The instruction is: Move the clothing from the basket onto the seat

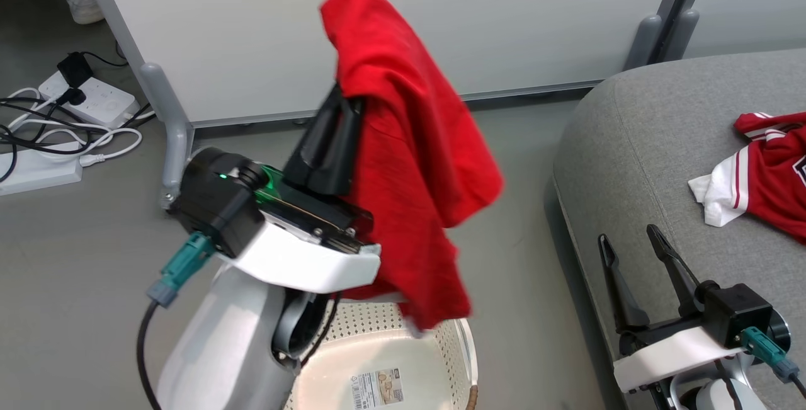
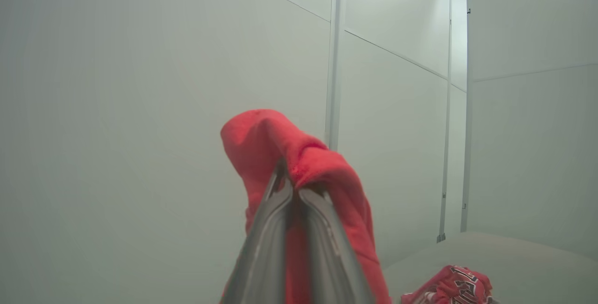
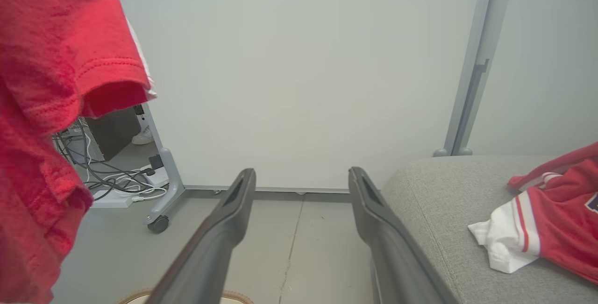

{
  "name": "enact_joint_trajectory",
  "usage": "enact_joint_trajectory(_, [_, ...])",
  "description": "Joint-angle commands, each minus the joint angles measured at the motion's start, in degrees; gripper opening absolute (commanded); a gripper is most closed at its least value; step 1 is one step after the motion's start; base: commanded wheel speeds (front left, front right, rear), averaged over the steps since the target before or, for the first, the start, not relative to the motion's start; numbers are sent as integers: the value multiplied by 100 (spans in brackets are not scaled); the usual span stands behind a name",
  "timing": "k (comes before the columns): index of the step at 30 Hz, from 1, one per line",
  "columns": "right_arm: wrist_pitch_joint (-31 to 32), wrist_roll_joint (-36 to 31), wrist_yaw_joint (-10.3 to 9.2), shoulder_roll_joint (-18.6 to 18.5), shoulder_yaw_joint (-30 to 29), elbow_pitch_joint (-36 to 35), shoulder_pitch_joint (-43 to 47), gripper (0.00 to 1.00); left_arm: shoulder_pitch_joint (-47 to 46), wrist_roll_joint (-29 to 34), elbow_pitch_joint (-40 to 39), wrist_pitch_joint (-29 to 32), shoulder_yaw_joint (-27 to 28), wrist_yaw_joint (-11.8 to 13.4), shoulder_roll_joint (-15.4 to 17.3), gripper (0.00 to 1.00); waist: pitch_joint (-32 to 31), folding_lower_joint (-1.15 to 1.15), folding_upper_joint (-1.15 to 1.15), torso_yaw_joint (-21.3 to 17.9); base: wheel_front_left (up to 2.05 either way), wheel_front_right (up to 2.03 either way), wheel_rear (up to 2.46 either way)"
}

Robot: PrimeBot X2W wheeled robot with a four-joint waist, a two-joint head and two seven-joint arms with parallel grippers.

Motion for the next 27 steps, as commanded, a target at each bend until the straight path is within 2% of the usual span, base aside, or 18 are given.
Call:
enact_joint_trajectory(1, [-13,-2,1,-10,3,-22,47,100,76,-43,7,-2,-17,-6,15,0,3,0,0,-2,0,0,0])
enact_joint_trajectory(12, [-13,8,1,26,3,-5,18,100,104,-170,227,-2,-713,75,19,0,7,0,0,-62,0,0,0])
enact_joint_trajectory(27, [-13,46,1,-109,67,-121,17,100,35,-137,208,-2,-713,112,17,0,65,0,0,-41,0,0,0])
